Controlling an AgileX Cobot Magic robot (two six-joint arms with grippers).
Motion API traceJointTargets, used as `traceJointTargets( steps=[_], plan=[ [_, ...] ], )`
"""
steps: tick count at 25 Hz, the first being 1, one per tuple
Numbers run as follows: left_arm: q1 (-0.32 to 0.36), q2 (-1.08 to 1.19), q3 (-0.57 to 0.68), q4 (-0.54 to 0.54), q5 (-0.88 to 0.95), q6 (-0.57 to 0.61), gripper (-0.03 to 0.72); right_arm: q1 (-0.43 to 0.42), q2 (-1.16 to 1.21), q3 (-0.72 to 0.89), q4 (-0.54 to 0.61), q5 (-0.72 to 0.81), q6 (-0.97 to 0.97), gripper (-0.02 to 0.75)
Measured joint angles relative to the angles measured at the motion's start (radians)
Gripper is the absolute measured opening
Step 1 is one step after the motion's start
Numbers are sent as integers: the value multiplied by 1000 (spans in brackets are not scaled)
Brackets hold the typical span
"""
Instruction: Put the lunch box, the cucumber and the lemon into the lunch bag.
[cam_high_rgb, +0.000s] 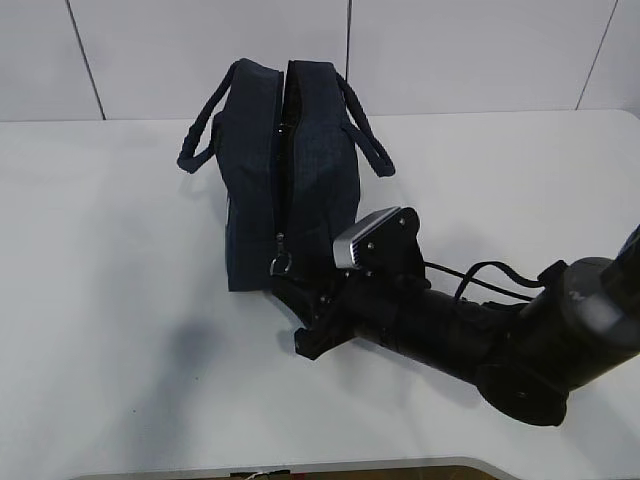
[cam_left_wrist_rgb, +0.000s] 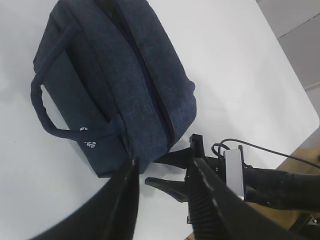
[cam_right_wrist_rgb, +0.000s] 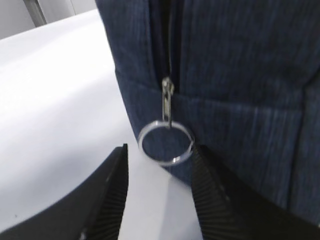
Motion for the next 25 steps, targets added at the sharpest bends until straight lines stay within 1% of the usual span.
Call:
traceJointTargets(
  steps=[2, 7, 9, 18, 25],
  plan=[
    [0, 0, 0, 0, 0, 0, 238, 0, 16, -2, -7, 7, 0, 353],
    [0, 0, 0, 0, 0, 0, 238, 0, 27, -9, -19, 23, 2, 433],
    [0, 0, 0, 0, 0, 0, 238, 0, 37, -13, -22, 25, 2, 445],
    [0, 0, 0, 0, 0, 0, 238, 0, 73, -48, -26, 15, 3, 452],
    [0, 0, 0, 0, 0, 0, 238, 0, 73, -48, -26, -53, 3, 452]
  ],
)
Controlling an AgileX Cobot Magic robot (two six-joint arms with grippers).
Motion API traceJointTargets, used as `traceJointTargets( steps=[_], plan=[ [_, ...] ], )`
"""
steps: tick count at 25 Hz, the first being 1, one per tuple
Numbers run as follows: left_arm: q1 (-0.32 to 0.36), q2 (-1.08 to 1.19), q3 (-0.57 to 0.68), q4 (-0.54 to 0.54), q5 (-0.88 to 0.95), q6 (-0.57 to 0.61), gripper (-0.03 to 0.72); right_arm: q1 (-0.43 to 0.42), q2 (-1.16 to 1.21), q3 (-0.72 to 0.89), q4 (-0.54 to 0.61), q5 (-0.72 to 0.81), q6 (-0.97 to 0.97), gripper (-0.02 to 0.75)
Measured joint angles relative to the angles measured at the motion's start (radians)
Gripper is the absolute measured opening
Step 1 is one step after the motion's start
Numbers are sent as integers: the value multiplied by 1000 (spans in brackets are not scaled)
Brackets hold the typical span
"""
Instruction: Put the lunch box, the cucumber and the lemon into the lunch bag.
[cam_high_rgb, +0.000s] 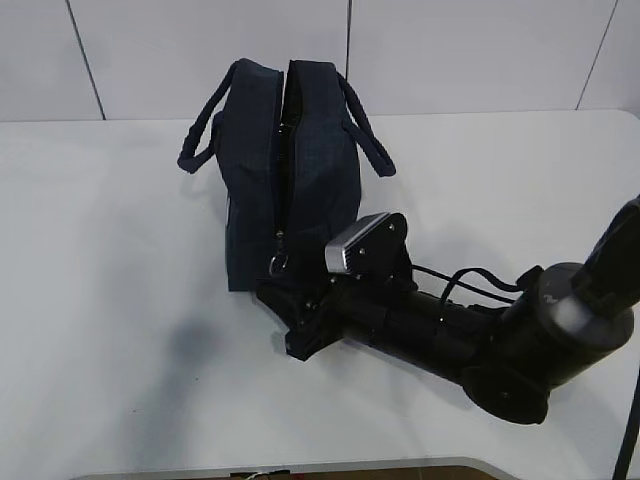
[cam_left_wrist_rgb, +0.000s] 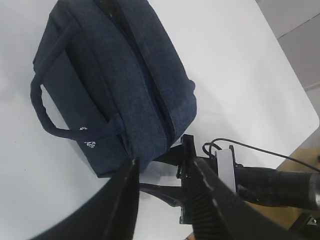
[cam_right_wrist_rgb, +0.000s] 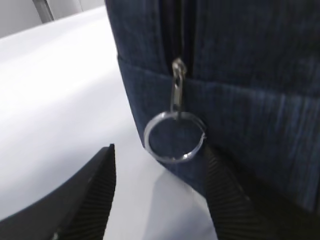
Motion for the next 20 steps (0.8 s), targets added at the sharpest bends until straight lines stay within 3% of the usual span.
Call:
traceJointTargets(
  steps=[20],
  plan=[
    [0, 0, 0, -2, 0, 0, 238, 0, 2, -78, -40, 20, 41, 452]
  ],
)
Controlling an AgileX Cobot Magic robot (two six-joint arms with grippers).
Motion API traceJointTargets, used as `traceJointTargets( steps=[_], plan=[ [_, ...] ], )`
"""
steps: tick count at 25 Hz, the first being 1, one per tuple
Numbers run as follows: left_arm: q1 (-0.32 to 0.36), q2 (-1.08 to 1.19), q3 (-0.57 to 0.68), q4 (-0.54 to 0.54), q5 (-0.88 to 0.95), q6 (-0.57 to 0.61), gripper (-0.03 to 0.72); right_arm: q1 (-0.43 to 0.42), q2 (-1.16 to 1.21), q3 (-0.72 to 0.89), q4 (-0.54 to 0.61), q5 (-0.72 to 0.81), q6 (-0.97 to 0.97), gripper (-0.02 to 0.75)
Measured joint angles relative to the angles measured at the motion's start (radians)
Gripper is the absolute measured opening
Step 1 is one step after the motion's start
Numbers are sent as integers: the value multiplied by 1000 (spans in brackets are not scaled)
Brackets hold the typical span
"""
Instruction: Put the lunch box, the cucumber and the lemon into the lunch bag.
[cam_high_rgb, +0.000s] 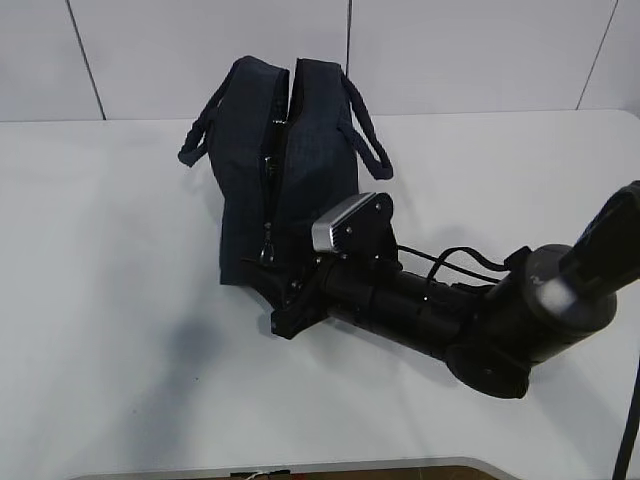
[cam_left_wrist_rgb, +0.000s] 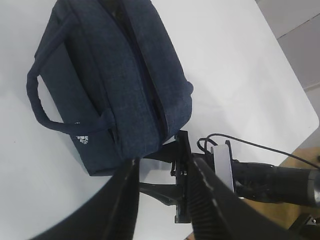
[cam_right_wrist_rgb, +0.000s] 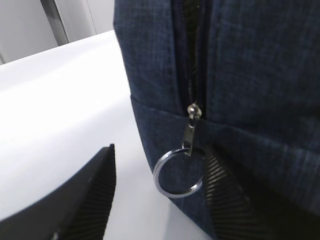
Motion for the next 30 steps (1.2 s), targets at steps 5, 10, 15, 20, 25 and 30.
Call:
traceJointTargets(
  steps=[5, 10, 15, 20, 25, 30],
  plan=[
    [0, 0, 0, -2, 0, 0, 238, 0, 0, -5, -2, 2, 8, 452],
    [0, 0, 0, -3, 0, 0, 238, 0, 0, -12, -34, 4, 80, 452],
    [0, 0, 0, -3, 0, 0, 238, 0, 0, -12, -117, 27, 91, 452],
    [0, 0, 0, -8, 0, 0, 238, 0, 0, -12, -82, 57, 91, 452],
    [0, 0, 0, -9, 0, 0, 238, 0, 0, -19, -60, 2, 91, 452],
    [0, 0, 0, -25, 0, 0, 238, 0, 0, -21, -54, 5, 91, 440]
  ],
)
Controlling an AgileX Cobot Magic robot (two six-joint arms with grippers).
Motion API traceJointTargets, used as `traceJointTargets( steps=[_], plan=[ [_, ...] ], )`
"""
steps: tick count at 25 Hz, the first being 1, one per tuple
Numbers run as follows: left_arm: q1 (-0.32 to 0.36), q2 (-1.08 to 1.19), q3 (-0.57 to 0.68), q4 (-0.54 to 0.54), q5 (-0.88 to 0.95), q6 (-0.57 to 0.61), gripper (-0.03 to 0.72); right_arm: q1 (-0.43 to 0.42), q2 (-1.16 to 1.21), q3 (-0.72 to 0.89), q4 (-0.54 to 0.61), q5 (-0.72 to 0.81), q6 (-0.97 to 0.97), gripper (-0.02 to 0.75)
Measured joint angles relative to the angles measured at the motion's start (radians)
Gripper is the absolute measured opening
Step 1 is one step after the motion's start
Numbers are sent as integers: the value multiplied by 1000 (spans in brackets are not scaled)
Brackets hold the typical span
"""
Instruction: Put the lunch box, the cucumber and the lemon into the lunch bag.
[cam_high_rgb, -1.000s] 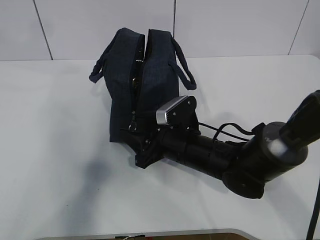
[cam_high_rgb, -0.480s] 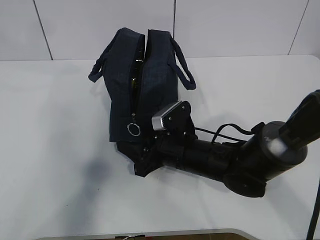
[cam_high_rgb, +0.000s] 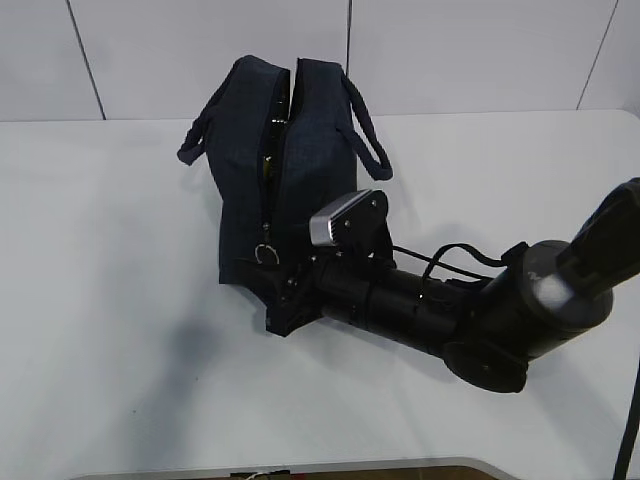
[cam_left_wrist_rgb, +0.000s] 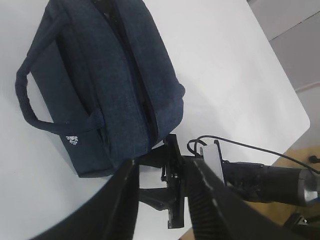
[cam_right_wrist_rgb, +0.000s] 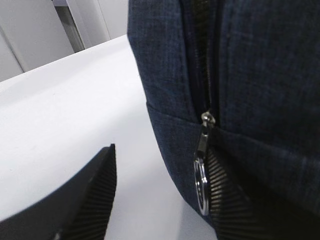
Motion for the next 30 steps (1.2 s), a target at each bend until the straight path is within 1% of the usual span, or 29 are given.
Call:
traceJointTargets(
  steps=[4, 6, 17, 19, 23, 28, 30],
  plan=[
    [0, 0, 0, -16, 0, 0, 238, 0, 0, 0, 14, 5, 0, 370],
    [0, 0, 0, -17, 0, 0, 238, 0, 0, 0, 16, 8, 0, 350],
    [0, 0, 0, -24, 0, 0, 238, 0, 0, 0, 31, 28, 0, 332],
    [0, 0, 0, -27, 0, 0, 238, 0, 1, 0, 34, 35, 0, 307],
    [0, 0, 0, -29, 0, 0, 238, 0, 1, 0, 38, 55, 0, 220],
    [0, 0, 0, -30, 0, 0, 238, 0, 1, 0, 39, 82, 0, 191],
    [0, 0, 0, -30, 0, 0, 238, 0, 1, 0, 39, 102, 0, 149]
  ],
)
